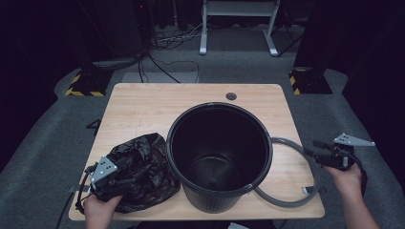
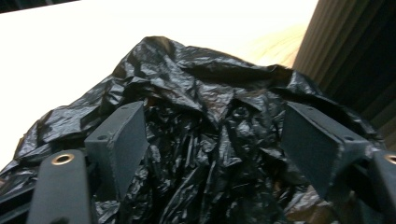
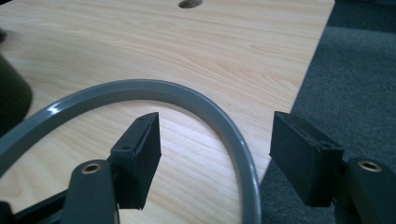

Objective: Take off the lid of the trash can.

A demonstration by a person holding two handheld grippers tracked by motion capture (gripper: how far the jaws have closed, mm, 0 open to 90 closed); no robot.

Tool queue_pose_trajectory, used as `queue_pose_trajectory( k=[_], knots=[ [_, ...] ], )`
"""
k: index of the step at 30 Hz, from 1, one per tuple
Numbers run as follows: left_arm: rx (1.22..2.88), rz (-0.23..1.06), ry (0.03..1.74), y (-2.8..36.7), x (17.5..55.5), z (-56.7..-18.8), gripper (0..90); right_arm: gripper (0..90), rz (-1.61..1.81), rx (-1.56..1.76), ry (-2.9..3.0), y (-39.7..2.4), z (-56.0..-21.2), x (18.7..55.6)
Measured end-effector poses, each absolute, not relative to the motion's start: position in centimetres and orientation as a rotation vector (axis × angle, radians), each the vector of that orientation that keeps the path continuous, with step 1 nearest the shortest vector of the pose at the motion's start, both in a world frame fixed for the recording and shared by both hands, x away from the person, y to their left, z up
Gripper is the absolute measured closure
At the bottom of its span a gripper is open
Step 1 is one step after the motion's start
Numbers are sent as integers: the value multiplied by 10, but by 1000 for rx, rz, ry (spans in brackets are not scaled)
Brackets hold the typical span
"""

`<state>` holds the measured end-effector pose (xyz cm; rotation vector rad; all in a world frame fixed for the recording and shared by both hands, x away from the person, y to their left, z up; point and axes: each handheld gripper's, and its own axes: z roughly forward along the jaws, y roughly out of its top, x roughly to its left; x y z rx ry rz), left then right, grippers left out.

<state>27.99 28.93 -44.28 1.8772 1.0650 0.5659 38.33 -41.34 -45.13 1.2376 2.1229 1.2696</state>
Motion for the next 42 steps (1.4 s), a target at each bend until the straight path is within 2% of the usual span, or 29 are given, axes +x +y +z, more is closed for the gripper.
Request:
queue_pose_trajectory(
  k=[9,23,25,27,29,33,36,42],
  knots=[
    [1997,503,1183,287,303,-465,195,333,1339,1128,2088,-404,-425,346],
    [2125,410,1291,288,321,-494,205,333,1395,1084,2082,-393,-423,329],
    [2136,430,1277,288,320,-496,210,333,1405,1087,2077,-392,-425,328],
    [2135,450,1261,289,319,-495,278,333,1414,1081,2072,-391,-427,327],
    [2128,457,1242,290,316,-494,485,333,1427,1083,2067,-390,-429,326],
    [2129,467,1235,292,313,-494,808,333,1442,1085,2058,-390,-432,325],
    [2117,456,1214,294,311,-491,862,333,1454,1091,2048,-391,-433,325],
    [2018,471,1123,300,305,-471,871,333,1464,1098,2037,-393,-434,323]
  ],
)
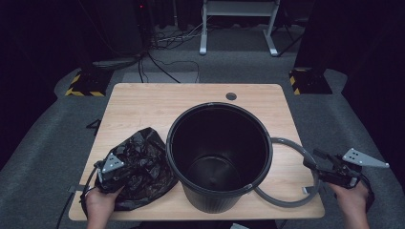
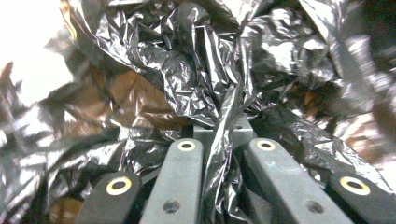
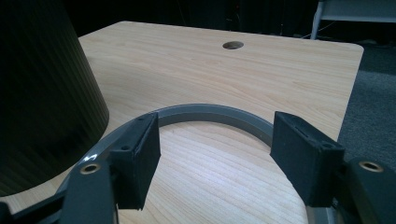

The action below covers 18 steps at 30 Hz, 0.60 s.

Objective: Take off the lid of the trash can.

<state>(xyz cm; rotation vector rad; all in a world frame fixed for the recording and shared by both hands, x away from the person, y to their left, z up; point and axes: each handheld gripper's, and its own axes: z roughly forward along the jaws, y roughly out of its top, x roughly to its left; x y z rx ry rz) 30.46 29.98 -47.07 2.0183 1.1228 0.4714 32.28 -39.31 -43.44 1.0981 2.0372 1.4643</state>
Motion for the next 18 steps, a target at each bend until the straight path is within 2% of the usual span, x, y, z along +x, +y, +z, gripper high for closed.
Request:
queue_pose_trajectory(
  k=[7,18],
  knots=[
    [1959,487,979,311,297,-453,872,331,1479,1098,2018,-395,-432,319],
    [1808,411,827,335,296,-412,871,326,1471,1101,2043,-392,-438,312]
  ],
)
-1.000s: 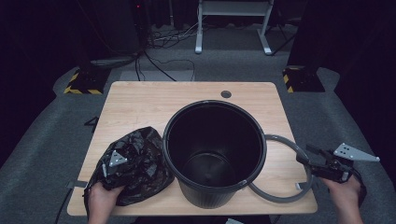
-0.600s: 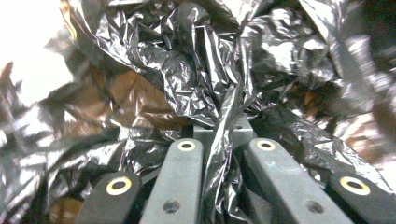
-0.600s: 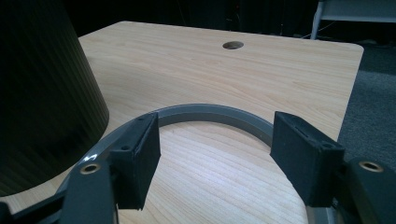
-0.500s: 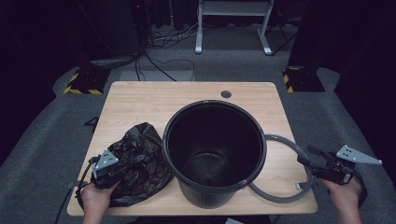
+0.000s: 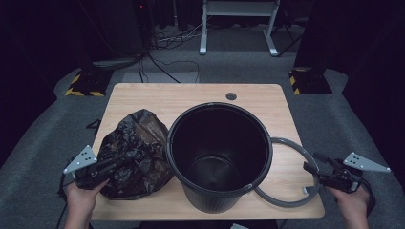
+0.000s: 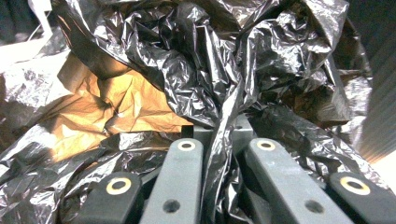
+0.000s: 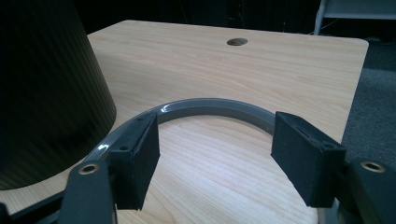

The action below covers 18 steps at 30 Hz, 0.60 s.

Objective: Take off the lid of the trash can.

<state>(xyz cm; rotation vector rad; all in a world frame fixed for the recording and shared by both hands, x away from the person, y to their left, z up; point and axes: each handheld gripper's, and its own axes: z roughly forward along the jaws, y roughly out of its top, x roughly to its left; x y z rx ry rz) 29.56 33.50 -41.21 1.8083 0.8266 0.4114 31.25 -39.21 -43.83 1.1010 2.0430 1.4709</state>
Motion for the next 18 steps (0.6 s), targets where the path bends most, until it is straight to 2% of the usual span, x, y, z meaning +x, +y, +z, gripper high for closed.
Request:
queue_pose_trajectory(
  k=[18],
  knots=[
    [1794,415,786,349,294,-346,870,319,1471,1111,2065,-390,-444,309]
  ],
)
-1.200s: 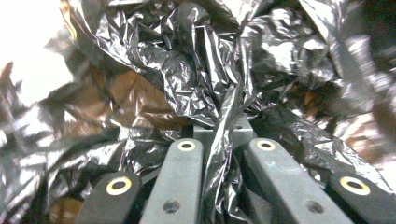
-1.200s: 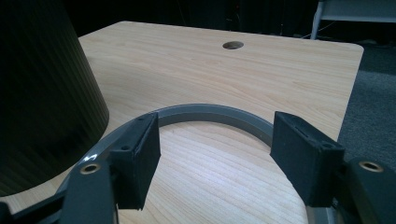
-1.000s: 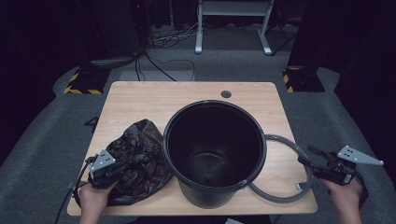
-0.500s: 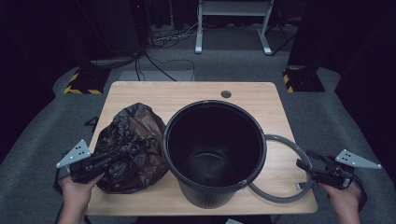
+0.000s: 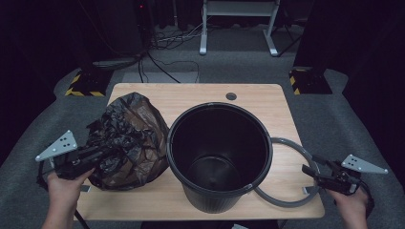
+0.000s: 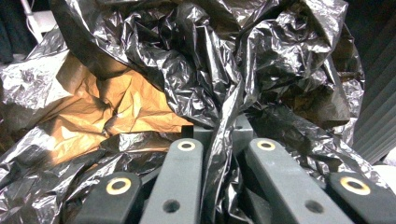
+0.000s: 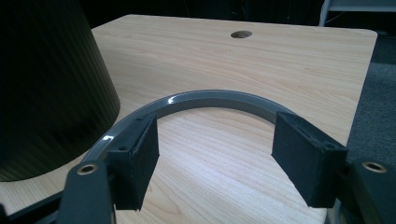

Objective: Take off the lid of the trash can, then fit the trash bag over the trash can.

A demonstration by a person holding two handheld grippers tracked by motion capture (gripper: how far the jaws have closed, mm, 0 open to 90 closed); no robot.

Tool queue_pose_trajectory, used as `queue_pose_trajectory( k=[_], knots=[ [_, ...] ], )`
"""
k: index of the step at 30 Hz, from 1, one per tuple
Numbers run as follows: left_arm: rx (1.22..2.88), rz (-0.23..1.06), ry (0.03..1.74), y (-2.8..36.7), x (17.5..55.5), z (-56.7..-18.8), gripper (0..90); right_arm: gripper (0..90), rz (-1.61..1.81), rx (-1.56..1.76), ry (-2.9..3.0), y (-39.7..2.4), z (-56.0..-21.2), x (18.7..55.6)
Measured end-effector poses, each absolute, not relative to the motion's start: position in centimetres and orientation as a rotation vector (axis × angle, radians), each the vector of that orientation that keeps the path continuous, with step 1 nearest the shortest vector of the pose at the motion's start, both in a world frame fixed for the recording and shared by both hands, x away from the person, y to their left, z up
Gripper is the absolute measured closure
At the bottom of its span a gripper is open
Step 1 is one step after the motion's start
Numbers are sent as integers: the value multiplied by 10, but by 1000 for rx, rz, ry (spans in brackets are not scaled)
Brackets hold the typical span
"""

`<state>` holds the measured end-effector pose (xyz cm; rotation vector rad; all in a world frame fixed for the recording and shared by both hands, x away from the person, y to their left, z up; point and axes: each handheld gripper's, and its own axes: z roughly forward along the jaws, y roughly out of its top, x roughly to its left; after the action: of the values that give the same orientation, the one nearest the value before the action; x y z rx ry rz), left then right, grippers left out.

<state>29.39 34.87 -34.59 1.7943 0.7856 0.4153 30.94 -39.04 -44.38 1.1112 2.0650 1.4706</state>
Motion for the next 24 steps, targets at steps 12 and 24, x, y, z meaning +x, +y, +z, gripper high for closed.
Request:
queue_pose_trajectory(
  k=[12,24],
  knots=[
    [1768,438,727,355,280,-308,870,317,1474,1115,2064,-392,-444,307],
    [1770,427,659,359,268,-268,866,315,1470,1125,2067,-392,-446,303]
  ],
)
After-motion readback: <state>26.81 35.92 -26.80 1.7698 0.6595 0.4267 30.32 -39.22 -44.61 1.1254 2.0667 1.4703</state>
